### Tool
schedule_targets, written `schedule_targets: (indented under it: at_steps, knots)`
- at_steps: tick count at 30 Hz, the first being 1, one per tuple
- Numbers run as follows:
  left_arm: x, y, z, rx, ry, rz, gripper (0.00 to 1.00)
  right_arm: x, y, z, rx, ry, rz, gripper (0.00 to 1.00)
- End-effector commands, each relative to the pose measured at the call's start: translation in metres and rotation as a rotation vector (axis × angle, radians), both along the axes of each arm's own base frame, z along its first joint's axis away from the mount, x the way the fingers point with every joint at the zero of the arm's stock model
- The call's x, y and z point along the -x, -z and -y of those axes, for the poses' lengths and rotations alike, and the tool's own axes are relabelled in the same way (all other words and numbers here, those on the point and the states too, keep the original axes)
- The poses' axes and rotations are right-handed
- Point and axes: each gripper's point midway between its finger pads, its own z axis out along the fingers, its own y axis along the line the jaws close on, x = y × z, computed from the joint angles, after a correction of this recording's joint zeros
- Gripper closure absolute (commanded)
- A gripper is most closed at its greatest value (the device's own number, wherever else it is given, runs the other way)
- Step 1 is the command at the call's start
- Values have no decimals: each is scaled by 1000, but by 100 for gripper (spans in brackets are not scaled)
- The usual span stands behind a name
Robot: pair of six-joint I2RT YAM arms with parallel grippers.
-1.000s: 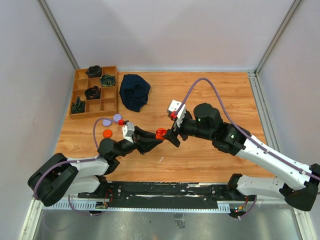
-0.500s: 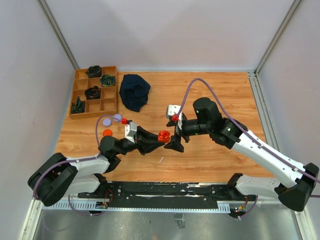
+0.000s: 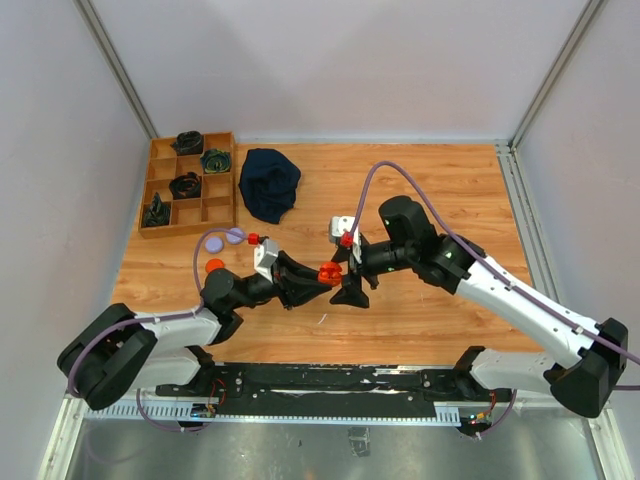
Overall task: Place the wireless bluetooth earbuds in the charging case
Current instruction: Close the charging case, then place the charging case at the center of the board.
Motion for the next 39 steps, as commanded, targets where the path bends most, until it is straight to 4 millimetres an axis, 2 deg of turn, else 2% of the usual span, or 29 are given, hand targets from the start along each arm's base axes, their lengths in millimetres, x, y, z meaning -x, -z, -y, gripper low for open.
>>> schedule_targets:
  at_steps: [1,8,13,17,22,26,31,34,39]
  knots:
    - [-18,0,4,3,-60,-89,100,16,0,8,-6,-44,-25,9]
    - [-30,18,8,-37,-94,-214,99,12,7,19,20,26,-9,9]
    - [-31,35,12,-65,-85,-344,97,-8,9,37,65,197,39,9]
    - [-26,61,14,-113,-74,-517,97,-30,13,62,106,409,92,9]
    - [-4,106,25,-216,-41,-737,94,-50,20,100,154,646,152,8]
    - [13,137,33,-284,-29,-868,92,-52,23,125,167,755,185,8]
    - [19,162,44,-327,-65,-972,86,-48,22,144,169,813,210,8]
    - [22,176,49,-351,-80,-1034,84,-46,24,150,175,825,213,8]
    - [30,198,53,-387,-115,-1111,72,-44,25,154,169,831,214,8]
